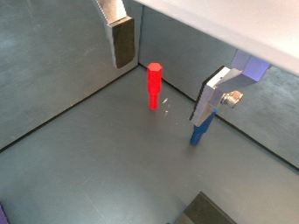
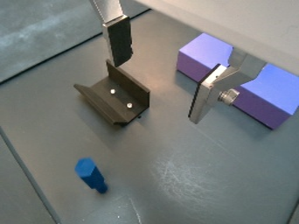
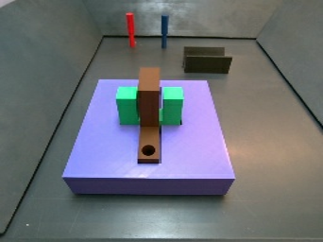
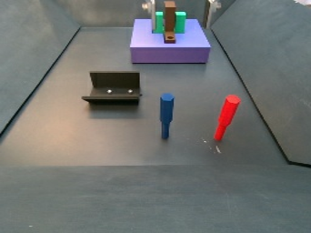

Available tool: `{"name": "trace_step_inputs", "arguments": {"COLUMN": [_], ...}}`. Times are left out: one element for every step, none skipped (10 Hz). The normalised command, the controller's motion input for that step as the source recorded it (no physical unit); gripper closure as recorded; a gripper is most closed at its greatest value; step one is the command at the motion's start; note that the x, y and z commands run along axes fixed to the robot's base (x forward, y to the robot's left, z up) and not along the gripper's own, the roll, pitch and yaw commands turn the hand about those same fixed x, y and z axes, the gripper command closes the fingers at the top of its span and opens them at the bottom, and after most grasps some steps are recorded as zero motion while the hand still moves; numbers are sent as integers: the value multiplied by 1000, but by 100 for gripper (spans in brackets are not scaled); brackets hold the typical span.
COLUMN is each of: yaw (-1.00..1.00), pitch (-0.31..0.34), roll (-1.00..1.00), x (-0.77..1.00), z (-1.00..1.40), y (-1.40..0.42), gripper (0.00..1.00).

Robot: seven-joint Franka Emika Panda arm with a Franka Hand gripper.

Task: Pick up the blue object. Move up. Move to above the board. Insert the blue object.
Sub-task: Pick up the blue object.

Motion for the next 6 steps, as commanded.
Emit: {"name": "trace_step_inputs", "arguments": {"yaw": [0,-160,-174,-217,-237,-223], "pitch": [0,-56,-97,-134,-144,-150], "roll": [-11,-136,-63,-40,0,-7], "x": [0,-106,-323,-446,-503,-431], "z": [-17,-223,-300,-354,-354,-400], "y": [66,703,694,623,411,334], "gripper": [0,0,0,0,0,0]}}
